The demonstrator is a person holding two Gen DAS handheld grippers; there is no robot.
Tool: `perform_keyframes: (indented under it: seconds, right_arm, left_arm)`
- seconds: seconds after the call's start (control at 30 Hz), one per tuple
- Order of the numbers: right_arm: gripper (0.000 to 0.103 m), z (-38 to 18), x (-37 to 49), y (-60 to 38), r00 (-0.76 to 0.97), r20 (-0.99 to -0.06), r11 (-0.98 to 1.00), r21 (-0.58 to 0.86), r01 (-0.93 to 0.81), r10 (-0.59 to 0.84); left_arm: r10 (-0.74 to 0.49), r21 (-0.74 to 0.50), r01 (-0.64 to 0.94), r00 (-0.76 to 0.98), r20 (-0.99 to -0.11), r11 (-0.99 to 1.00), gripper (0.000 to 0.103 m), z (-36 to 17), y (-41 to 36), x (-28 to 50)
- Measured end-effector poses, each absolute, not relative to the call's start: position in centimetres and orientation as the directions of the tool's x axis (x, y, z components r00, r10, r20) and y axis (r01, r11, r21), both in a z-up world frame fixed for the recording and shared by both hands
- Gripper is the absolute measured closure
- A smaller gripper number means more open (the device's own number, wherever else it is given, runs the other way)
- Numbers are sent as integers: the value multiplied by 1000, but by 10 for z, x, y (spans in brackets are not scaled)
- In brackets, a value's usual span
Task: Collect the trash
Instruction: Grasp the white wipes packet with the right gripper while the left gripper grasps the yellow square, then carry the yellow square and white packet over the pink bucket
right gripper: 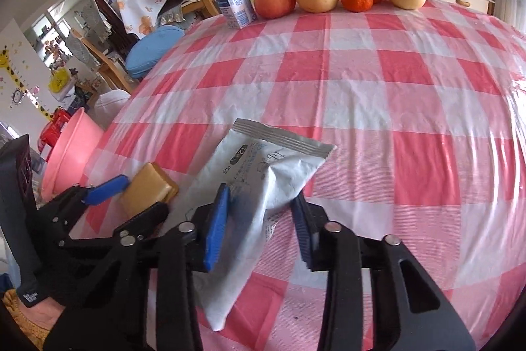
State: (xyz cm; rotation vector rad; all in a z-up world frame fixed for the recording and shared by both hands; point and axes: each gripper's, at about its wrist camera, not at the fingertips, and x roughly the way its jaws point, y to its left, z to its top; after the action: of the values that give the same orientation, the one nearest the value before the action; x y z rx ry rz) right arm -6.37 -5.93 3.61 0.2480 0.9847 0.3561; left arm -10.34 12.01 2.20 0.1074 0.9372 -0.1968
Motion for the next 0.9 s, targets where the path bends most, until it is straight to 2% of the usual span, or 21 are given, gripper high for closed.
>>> perform_keyframes:
  seconds: [0.13,0.33,0.9]
  right_arm:
    - [82,41,-62,-59,509,-738,893,411,-183,444]
    - [87,51,-61,-48,519,-720,885,412,-216,461]
    - [90,96,-66,-20,603,-669,901,325,-288,434]
  left_arm:
    - [-121,1,206,580,-805,979,39,22,119,-101]
    - [-154,-53,190,573,-805,980,40,24,127,-99]
    - [-191,-138,132,665,-722,982,40,65,171,-104]
